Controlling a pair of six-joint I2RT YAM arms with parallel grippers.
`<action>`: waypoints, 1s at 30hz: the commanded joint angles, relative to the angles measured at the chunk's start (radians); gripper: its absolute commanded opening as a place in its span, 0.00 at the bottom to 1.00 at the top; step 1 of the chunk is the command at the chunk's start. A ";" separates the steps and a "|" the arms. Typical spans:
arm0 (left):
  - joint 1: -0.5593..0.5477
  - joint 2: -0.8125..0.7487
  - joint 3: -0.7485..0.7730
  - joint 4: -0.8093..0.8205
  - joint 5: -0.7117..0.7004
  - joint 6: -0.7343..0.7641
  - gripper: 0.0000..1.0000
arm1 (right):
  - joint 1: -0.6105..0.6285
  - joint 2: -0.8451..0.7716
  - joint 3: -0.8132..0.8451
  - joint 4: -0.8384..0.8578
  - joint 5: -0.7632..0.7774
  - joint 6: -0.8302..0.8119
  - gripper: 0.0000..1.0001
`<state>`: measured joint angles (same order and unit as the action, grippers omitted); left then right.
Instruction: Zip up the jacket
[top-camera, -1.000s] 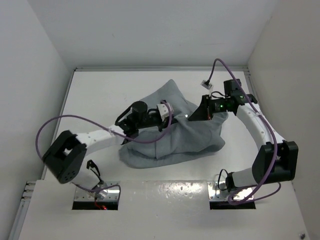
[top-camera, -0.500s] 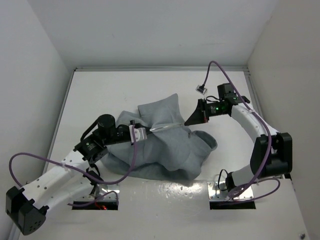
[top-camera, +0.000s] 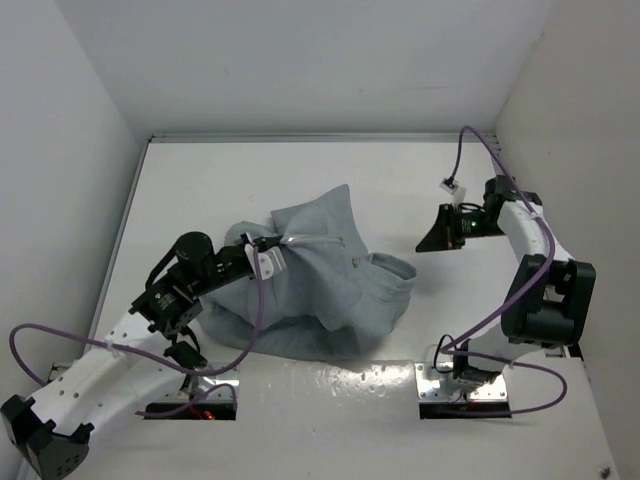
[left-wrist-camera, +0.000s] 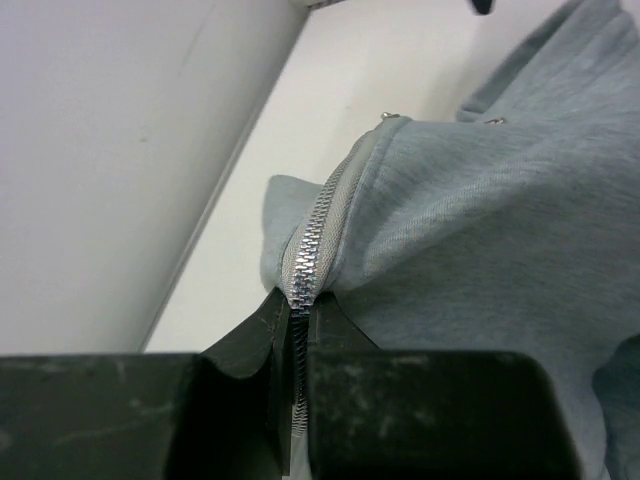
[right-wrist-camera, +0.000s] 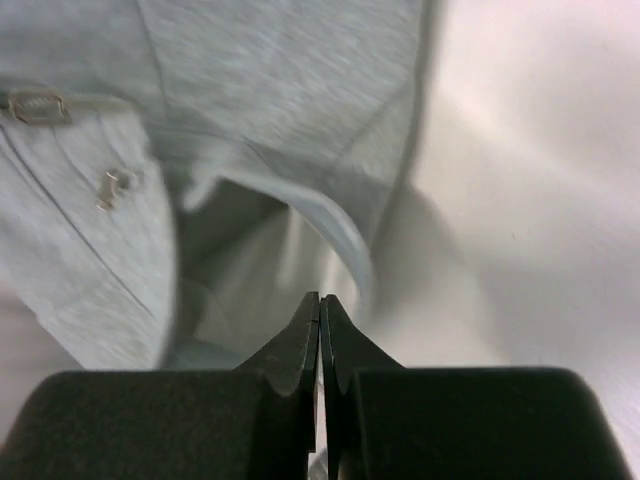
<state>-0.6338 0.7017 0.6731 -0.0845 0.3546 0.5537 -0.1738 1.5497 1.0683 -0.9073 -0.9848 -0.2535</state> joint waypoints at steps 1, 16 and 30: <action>0.016 -0.033 0.056 0.091 -0.079 0.041 0.00 | -0.044 -0.037 0.013 -0.149 0.020 -0.168 0.00; 0.016 -0.145 -0.010 0.069 0.181 0.190 0.00 | 0.347 -0.001 -0.197 0.761 -0.296 0.820 0.55; 0.016 -0.136 -0.010 0.108 0.183 0.189 0.00 | 0.531 0.256 -0.292 2.249 -0.218 2.075 0.82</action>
<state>-0.6201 0.5755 0.6380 -0.1349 0.5186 0.7265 0.3298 1.7794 0.7132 0.9936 -1.2343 1.5574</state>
